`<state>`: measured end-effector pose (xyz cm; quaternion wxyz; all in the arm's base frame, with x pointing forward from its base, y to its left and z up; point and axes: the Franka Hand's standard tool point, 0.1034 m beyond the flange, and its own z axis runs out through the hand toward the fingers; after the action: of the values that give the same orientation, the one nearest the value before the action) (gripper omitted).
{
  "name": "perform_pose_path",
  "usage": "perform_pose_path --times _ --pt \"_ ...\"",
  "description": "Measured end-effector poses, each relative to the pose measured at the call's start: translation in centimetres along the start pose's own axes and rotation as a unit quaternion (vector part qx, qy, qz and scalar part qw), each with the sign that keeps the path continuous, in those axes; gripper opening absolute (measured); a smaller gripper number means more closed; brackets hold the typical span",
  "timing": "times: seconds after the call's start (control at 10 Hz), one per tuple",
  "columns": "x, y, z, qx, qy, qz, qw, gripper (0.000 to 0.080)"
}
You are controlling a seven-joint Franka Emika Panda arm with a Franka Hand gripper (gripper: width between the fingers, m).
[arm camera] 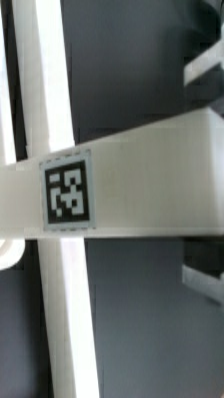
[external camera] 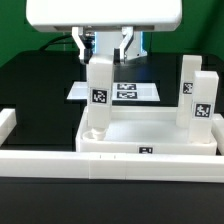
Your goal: Assemble desk
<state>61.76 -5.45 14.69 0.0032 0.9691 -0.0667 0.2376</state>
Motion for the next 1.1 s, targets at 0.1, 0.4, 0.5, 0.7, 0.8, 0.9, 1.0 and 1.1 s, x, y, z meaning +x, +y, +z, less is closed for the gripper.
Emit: perform_pose_path --times 0.1,0.4,0.5,0.7,0.8,0.9,1.0,1.1 --pt "0.0 0.2 0.0 -0.001 0.000 0.000 1.000 0.0293" --pt "-0.9 1.0 -0.4 -0.005 -0.004 0.004 1.000 0.0294" --pt "-1.1 1.0 -0.5 -0.006 -0.003 0.004 1.000 0.0293" --pt "-1.1 1.0 -0.5 -0.006 -0.002 0.004 1.000 0.0293" --pt "-1.1 1.0 -0.5 -0.006 -0.002 0.004 1.000 0.0293" --pt "-1.0 1.1 -0.5 -0.006 -0.003 0.003 1.000 0.0293" --pt "-0.9 1.2 -0.5 -0.006 -0.002 0.004 1.000 0.0293" --pt "-0.8 1.3 -0.6 -0.006 -0.002 0.005 1.000 0.0293"
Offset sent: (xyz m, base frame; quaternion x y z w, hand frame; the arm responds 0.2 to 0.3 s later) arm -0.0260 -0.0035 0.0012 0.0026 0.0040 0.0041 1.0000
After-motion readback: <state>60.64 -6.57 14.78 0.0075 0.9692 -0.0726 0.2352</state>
